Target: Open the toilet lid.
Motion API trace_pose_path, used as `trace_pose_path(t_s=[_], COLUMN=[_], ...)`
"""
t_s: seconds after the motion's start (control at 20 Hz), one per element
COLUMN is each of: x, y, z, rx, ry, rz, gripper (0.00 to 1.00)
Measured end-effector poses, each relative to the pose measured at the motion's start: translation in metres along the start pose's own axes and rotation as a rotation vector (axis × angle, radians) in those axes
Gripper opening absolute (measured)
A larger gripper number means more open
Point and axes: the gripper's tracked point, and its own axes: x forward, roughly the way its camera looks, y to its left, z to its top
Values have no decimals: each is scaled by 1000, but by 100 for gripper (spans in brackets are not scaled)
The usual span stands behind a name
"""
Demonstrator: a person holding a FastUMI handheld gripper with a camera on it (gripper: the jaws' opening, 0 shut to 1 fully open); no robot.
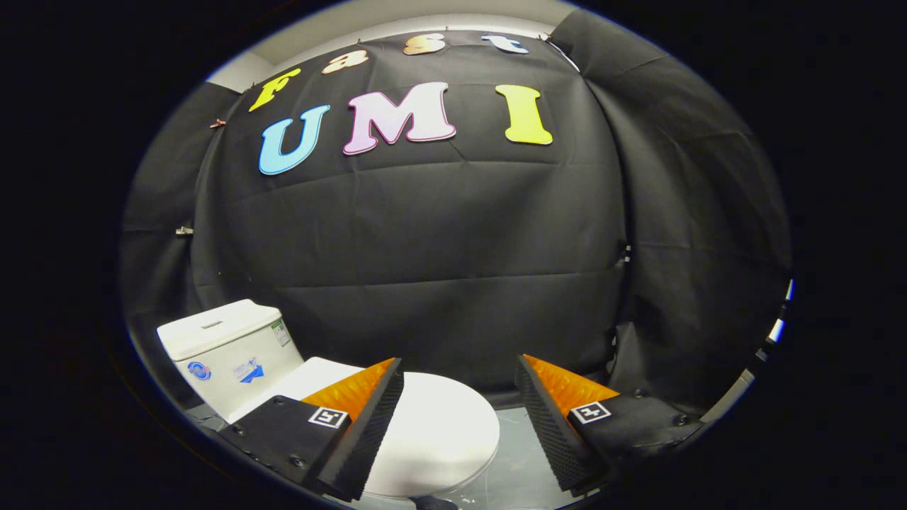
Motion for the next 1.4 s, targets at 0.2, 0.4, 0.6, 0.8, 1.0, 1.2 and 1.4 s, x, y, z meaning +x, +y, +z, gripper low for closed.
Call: trace_pose_path(t_s=[0.2, 0.4, 0.6, 0.8, 1.0, 1.2, 1.4], x=[-5, -11, -17, -24, -29, -36, -41], y=[-7, -23, -34, -33, -33, -35, -34], z=[-5, -37, -70, -109, -145, -168, -188], rx=[70, 124, 179, 271, 376, 467, 592], ry=[36, 100, 176, 282, 397, 465, 533], rz=[7, -18, -32, -28, -37, -53, -57], gripper=[98, 98, 98, 98, 99, 98, 96])
